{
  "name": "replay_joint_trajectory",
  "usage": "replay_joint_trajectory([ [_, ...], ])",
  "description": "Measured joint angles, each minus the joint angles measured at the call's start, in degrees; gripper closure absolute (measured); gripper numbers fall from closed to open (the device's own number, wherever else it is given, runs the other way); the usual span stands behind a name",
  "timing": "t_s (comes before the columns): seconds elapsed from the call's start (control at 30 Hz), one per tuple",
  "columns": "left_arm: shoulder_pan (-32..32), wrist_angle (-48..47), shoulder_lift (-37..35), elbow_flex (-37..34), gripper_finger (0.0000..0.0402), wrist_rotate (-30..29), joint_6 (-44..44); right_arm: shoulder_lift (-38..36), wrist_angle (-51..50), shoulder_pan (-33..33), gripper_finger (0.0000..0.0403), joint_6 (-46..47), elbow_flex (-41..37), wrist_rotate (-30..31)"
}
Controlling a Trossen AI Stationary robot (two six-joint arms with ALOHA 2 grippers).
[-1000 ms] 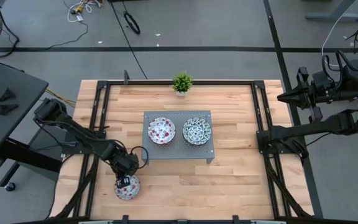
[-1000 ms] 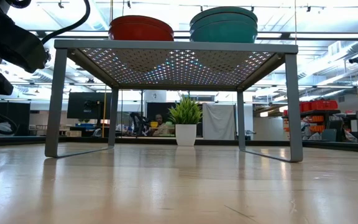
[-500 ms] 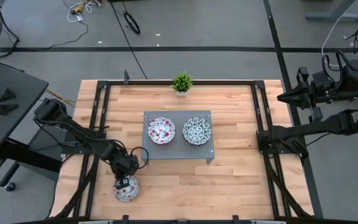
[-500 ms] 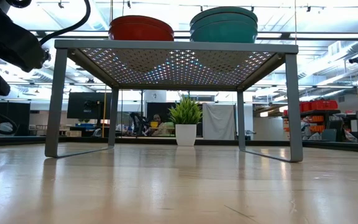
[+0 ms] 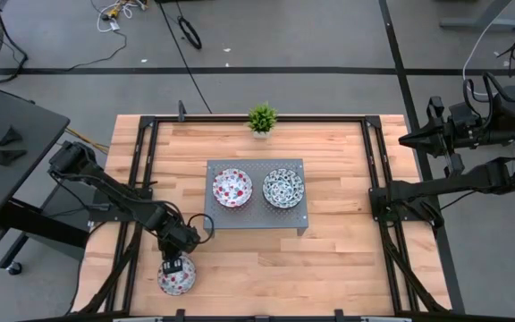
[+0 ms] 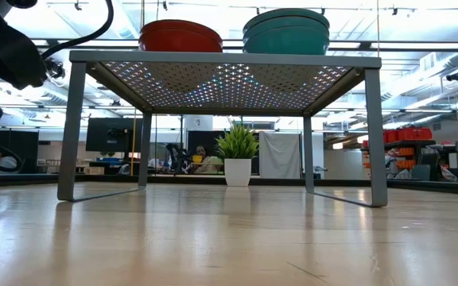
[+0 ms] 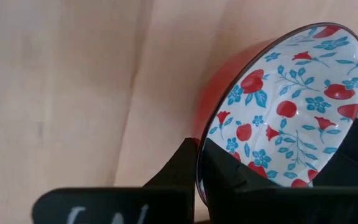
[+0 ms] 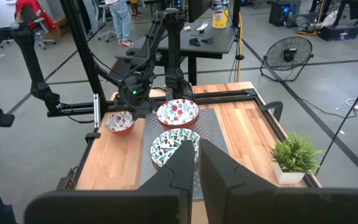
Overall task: Pick & Place Mini bowls
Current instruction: Stack the red patterned bowl on the other red patterned bowls on the shelf
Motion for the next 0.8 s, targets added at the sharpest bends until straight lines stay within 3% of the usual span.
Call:
replay_joint_trajectory([
  [0.33,-0.02,-0.09,-3.48,1.28,0.0387,1.11,0.58,0.00,-0.02,0.02,0.0373,0.00,0.00,0.00],
  [0.57,0.11,-0.22,-7.15,6.78,0.0388,-4.24,2.66,0.00,-0.02,0.02,0.0373,0.00,0.00,0.01],
  [0.8,1.28,-0.64,-10.18,13.67,0.0388,-4.78,4.13,0.00,-0.01,0.01,0.0373,0.00,0.00,0.01],
])
